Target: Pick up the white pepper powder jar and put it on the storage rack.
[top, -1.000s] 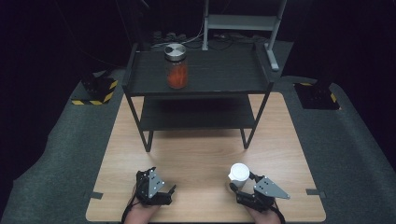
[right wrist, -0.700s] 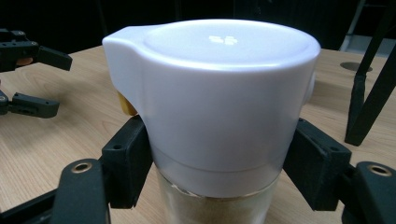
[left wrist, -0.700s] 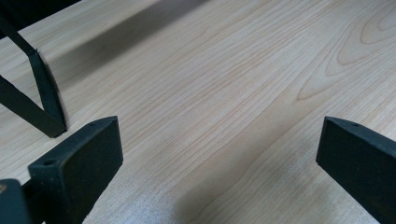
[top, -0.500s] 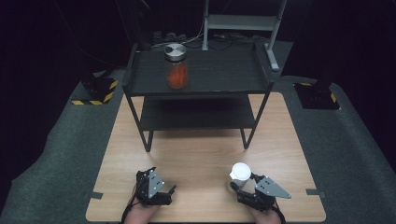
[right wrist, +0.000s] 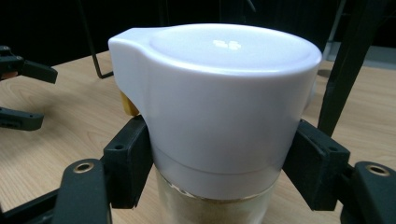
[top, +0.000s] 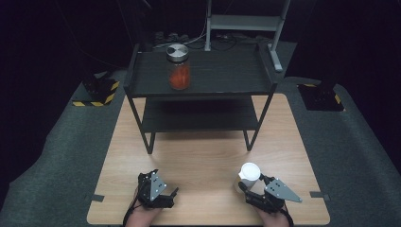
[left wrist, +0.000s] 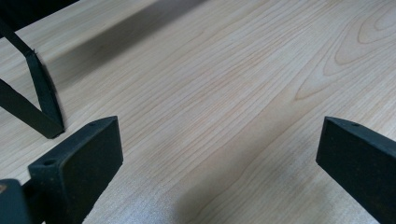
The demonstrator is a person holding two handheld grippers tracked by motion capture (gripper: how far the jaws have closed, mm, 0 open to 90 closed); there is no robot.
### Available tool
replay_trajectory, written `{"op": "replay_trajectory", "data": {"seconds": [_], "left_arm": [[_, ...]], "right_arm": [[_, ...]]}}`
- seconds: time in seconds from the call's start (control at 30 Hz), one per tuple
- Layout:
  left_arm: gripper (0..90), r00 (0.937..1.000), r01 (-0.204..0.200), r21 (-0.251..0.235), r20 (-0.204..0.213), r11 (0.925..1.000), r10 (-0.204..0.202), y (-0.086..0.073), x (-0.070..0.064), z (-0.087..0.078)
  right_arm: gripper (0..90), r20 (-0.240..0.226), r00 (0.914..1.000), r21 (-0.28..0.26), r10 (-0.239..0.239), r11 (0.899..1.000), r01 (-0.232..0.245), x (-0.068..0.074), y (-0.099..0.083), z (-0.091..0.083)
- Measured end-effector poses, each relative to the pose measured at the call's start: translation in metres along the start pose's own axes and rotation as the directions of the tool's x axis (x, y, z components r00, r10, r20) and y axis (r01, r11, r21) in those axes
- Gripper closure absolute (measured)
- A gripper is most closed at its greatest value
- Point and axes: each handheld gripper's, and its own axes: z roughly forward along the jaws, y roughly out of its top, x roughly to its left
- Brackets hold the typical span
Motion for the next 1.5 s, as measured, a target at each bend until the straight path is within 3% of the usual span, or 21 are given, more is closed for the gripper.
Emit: {"op": "replay_trajectory", "data": {"seconds": [0.47,1.5], "left_arm": [[0.8,0.9999,-0.004,-0.001,0.012,1.0000,0.004,0.000,0.002,0.000],[0.8,0.9995,0.000,0.000,0.030,1.0000,0.000,0.000,0.006,0.000]], "right_arm": [[29.9,0.010,0.9998,-0.047,-0.020,0.999,0.020,0.000,0.025,-0.014],[30.0,-0.018,0.9989,-0.151,-0.042,0.988,0.039,0.002,0.086,-0.005]]}}
